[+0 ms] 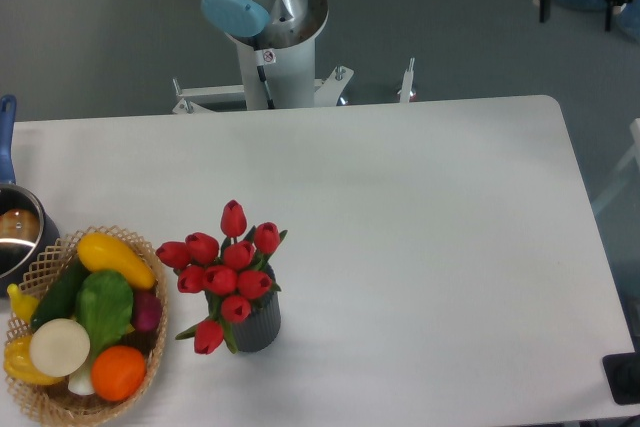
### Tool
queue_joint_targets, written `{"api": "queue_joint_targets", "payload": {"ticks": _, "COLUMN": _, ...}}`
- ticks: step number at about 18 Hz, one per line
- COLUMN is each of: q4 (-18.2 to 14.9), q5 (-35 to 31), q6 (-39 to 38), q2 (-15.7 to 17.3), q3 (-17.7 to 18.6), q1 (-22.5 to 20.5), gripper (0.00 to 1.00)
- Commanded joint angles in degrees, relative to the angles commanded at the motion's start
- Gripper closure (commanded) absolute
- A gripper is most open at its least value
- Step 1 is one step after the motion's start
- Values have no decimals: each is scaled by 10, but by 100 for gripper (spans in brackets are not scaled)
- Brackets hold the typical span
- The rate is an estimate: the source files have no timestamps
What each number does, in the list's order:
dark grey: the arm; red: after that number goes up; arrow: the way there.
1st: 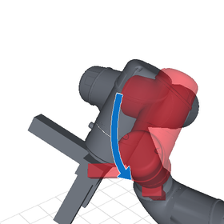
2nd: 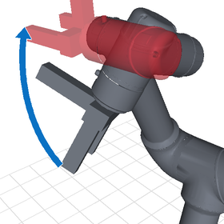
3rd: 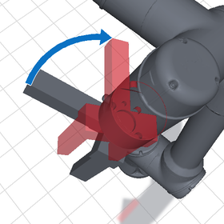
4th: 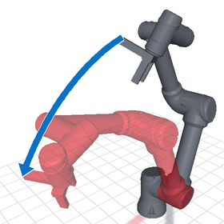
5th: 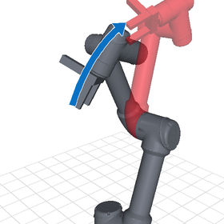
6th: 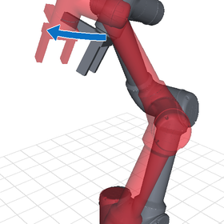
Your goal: Pick up the flowers from the vase
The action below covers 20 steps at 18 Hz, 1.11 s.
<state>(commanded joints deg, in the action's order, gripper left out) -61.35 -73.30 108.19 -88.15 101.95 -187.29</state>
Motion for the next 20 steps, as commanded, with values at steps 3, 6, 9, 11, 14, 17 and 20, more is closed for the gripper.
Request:
{"api": "queue_joint_targets", "payload": {"ticks": 3, "q4": 11, "q5": -2, "q6": 0, "q2": -1, "q3": 3, "q1": 1, "gripper": 0}}
{"api": "queue_joint_targets", "payload": {"ticks": 6, "q4": 11, "q5": -11, "q6": -2, "q2": 0, "q3": 3, "q1": 1, "gripper": 0}}
{"api": "queue_joint_targets", "payload": {"ticks": 9, "q4": 12, "q5": -16, "q6": -8, "q2": -2, "q3": 11, "q1": 3, "gripper": 0}}
{"api": "queue_joint_targets", "payload": {"ticks": 11, "q4": 12, "q5": -13, "q6": -9, "q2": -4, "q3": 12, "q1": 3, "gripper": 0}}
{"api": "queue_joint_targets", "payload": {"ticks": 14, "q4": 11, "q5": -12, "q6": -31, "q2": -5, "q3": 15, "q1": 3, "gripper": 0}}
{"api": "queue_joint_targets", "payload": {"ticks": 17, "q4": 11, "q5": 18, "q6": -65, "q2": -5, "q3": 29, "q1": 9, "gripper": 0}}
{"api": "queue_joint_targets", "payload": {"ticks": 20, "q4": 11, "q5": 42, "q6": -115, "q2": -14, "q3": 33, "q1": 19, "gripper": 0}}
